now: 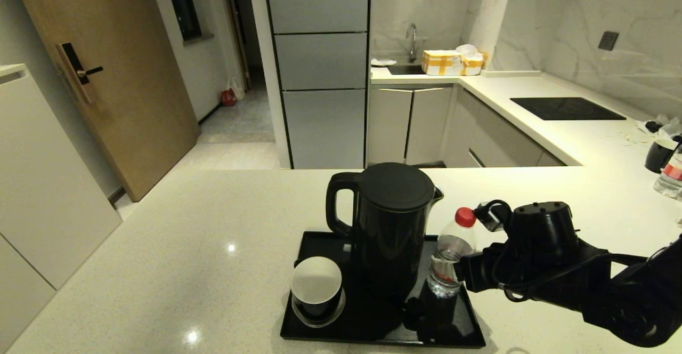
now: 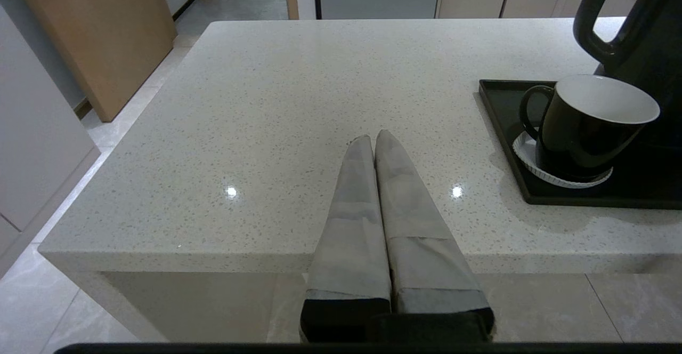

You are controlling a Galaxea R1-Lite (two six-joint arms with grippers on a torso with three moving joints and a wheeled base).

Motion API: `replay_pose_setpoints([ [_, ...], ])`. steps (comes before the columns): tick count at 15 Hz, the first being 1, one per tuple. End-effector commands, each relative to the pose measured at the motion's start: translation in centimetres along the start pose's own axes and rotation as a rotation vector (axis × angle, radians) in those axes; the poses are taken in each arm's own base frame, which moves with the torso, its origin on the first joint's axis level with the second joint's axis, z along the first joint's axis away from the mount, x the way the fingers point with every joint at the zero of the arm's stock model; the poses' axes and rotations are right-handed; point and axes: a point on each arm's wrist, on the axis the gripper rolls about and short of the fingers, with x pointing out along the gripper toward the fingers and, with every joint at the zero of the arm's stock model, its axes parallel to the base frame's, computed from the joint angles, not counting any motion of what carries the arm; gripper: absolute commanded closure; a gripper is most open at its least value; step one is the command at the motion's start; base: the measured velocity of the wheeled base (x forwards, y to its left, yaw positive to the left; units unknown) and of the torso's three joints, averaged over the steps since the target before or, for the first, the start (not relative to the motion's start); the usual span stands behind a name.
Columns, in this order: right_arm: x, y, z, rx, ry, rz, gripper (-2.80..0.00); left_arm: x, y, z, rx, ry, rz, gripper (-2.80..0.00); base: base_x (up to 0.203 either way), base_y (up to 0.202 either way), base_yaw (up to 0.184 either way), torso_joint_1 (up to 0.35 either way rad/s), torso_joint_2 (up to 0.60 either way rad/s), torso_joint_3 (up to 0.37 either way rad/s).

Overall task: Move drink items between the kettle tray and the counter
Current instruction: Pick up the bottled water

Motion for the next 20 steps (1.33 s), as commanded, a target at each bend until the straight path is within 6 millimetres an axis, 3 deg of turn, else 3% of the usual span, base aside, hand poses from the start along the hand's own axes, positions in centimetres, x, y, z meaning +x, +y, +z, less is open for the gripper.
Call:
replay_pose_setpoints([
  [1,1.1,-0.2,-0.3,0.000,-0.020,-0.021,-2.80,0.0,0.0,0.0,0.000,0.000,0.000,0.00,0.000,0.000,0.000,0.000,0.00,0.000],
  [12,2.7,-0.3,-0.4,0.018,-0.039,-0.052,-2.80,0.0,0.0,0.0,0.000,0.000,-0.001,0.00,0.000,0.000,0.000,0.000,0.00,0.000],
  [13,2.6,-0.3,-0.4,0.019,-0.039,-0.052,0.00,0.0,0.0,0.0,0.000,0.001,-0.002,0.00,0.000,0.000,0.000,0.000,0.00,0.000],
  [20,0.9,-0.1,0.4,0.055,-0.078,-0.054,0.00,0.0,0.0,0.0,0.000,0.001,-0.001,0.00,0.000,0.000,0.000,0.000,0.00,0.000],
])
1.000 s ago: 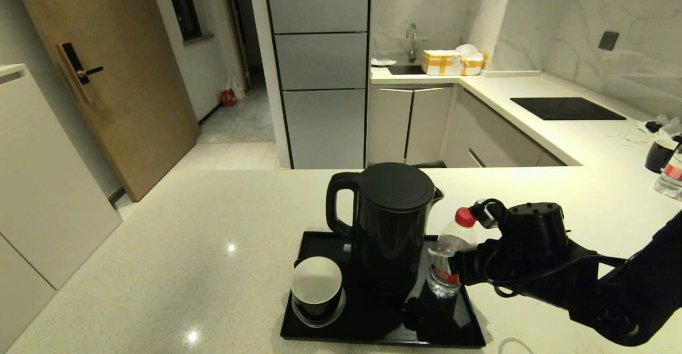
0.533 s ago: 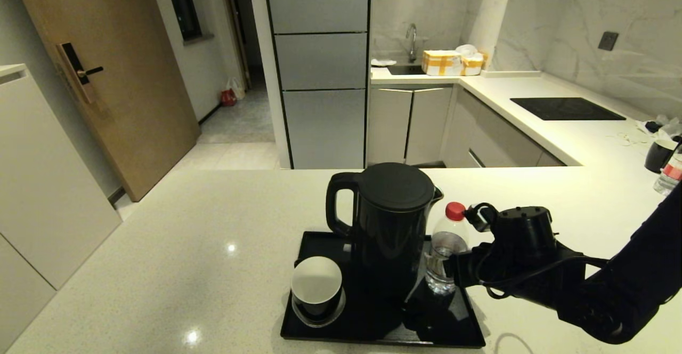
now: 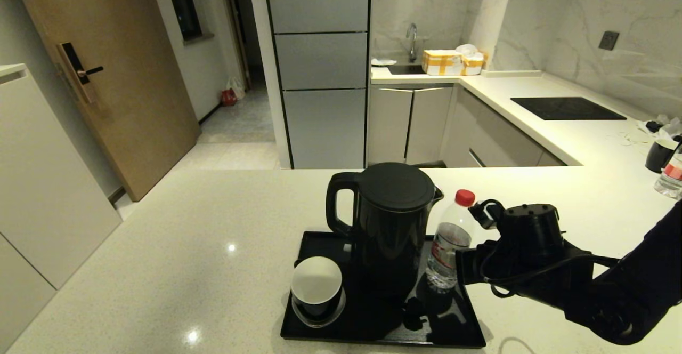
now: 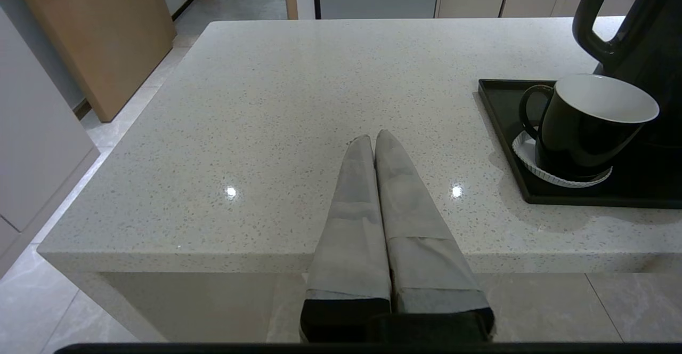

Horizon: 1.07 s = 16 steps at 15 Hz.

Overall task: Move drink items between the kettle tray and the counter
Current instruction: Pick up the bottled water, then place it on the right

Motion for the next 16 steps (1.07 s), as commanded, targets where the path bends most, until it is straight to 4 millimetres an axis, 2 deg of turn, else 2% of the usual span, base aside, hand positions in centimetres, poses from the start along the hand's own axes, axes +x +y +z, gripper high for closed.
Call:
replay_pose_setpoints([
  [1,-0.7,0.1,0.4,0.006,-0.022,0.004,0.00,0.0,0.0,0.0,0.000,0.000,0.000,0.00,0.000,0.000,0.000,0.000,0.00,0.000],
  [6,-1.0,0.1,0.5,0.005,-0.034,-0.008,0.00,0.0,0.0,0.0,0.000,0.000,0.000,0.00,0.000,0.000,0.000,0.000,0.00,0.000],
  [10,-2.5,-1.5,2.9,0.034,-0.114,-0.188,0.00,0.0,0.0,0.0,0.000,0.000,0.001,0.00,0.000,0.000,0.000,0.000,0.00,0.000],
  [13,-4.2,-5.8,5.1,0.122,-0.176,-0.350,0.00,0.0,0.0,0.0,0.000,0.000,0.001,0.00,0.000,0.000,0.000,0.000,0.00,0.000],
  [16,-3.9,-9.7,4.6,0.190,-0.166,-0.502,0.00,0.0,0.0,0.0,0.000,0.000,0.000,0.00,0.000,0.000,0.000,0.000,0.00,0.000],
])
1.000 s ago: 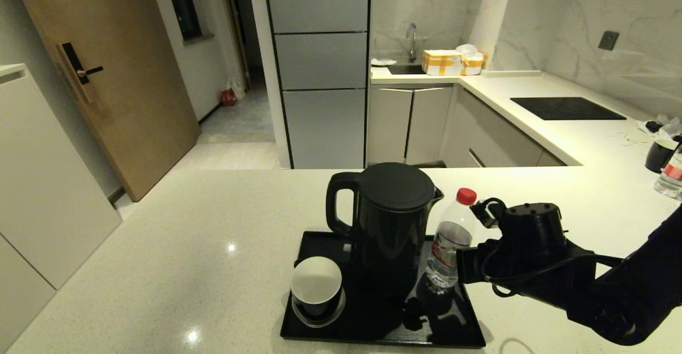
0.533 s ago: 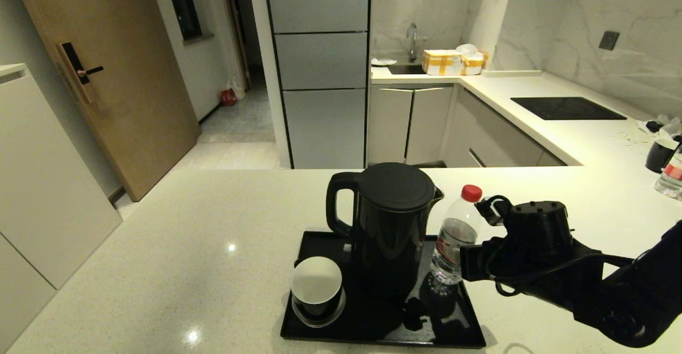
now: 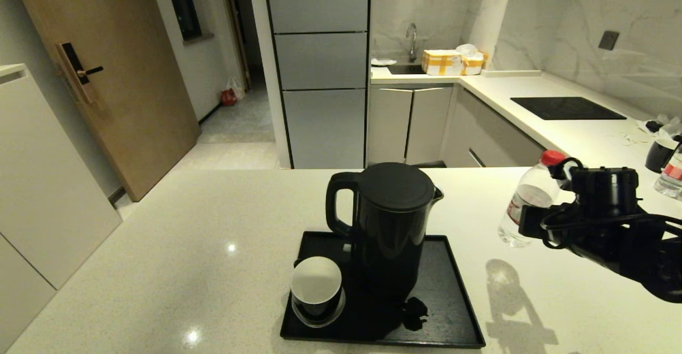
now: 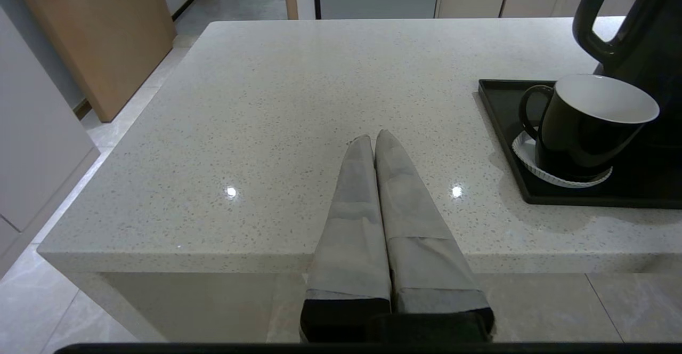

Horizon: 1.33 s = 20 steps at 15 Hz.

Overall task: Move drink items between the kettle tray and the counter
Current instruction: Place it on the right

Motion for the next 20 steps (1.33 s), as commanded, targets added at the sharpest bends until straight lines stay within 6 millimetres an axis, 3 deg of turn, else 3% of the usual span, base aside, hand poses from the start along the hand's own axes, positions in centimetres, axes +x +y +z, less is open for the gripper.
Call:
replay_pose_setpoints([
  [1,0.9,-1.7,0.0,0.029,-0.006,-0.073,0.00,0.0,0.0,0.0,0.000,0.000,-0.001,0.00,0.000,0.000,0.000,0.000,0.00,0.000],
  [6,4.5,-4.2,-2.8,0.047,-0.047,-0.158,0.00,0.0,0.0,0.0,0.000,0.000,-0.001,0.00,0.000,0.000,0.000,0.000,0.00,0.000],
  [9,6.8,-4.6,-6.2,0.035,-0.038,-0.208,0.00,0.0,0.0,0.0,0.000,0.000,0.000,0.00,0.000,0.000,0.000,0.000,0.00,0.000],
  [12,7.4,-4.7,-7.7,0.032,-0.018,-0.214,0.00,0.0,0.0,0.0,0.000,0.000,-0.001,0.00,0.000,0.000,0.000,0.000,0.00,0.000],
  [17,7.3,-4.7,-7.6,0.030,-0.014,-0.212,0.00,0.0,0.0,0.0,0.000,0.000,-0.001,0.00,0.000,0.000,0.000,0.000,0.00,0.000],
  [18,7.4,-4.7,-7.7,0.029,-0.011,-0.215,-0.19,0.0,0.0,0.0,0.000,0.000,0.001,0.00,0.000,0.000,0.000,0.000,0.00,0.000],
  [19,7.4,-4.7,-7.6,0.030,-0.016,-0.214,-2.80,0.0,0.0,0.0,0.000,0.000,0.001,0.00,0.000,0.000,0.000,0.000,0.00,0.000],
  [20,7.3,-4.7,-7.5,0.032,-0.022,-0.212,-2.80,0.0,0.0,0.0,0.000,0.000,0.000,0.00,0.000,0.000,0.000,0.000,0.00,0.000],
])
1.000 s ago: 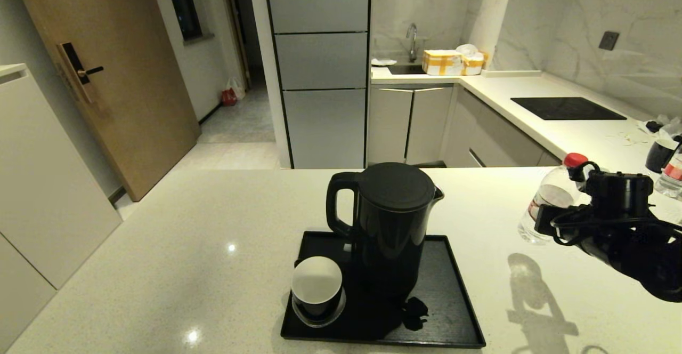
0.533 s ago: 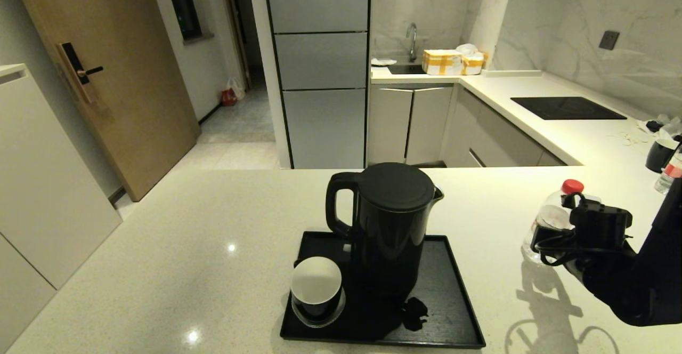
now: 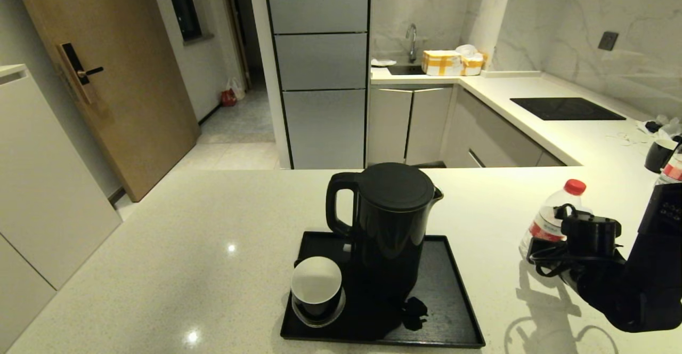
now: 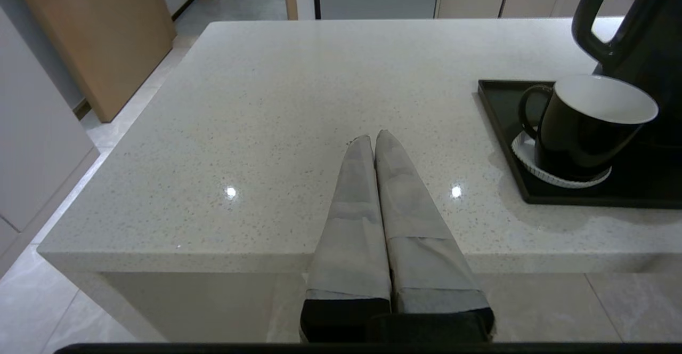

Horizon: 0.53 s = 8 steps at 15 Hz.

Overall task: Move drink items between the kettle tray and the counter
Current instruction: Place it on the right

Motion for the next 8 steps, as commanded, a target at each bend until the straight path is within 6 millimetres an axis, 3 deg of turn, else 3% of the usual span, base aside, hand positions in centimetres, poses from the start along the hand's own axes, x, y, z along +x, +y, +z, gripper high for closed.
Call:
replay_pose_setpoints([
  [1,0.0,0.1,0.4,0.012,-0.034,0.006,-2.80,0.0,0.0,0.0,0.000,0.002,0.001,0.00,0.000,0.000,0.000,0.000,0.00,0.000],
  [4,-0.4,0.0,0.9,0.017,-0.050,0.018,-2.80,0.0,0.0,0.0,0.000,0.001,-0.001,0.00,0.000,0.000,0.000,0.000,0.00,0.000],
  [8,-2.9,-0.5,0.8,0.007,-0.015,0.096,-2.80,0.0,0.0,0.0,0.000,0.001,0.000,0.00,0.000,0.000,0.000,0.000,0.00,0.000],
])
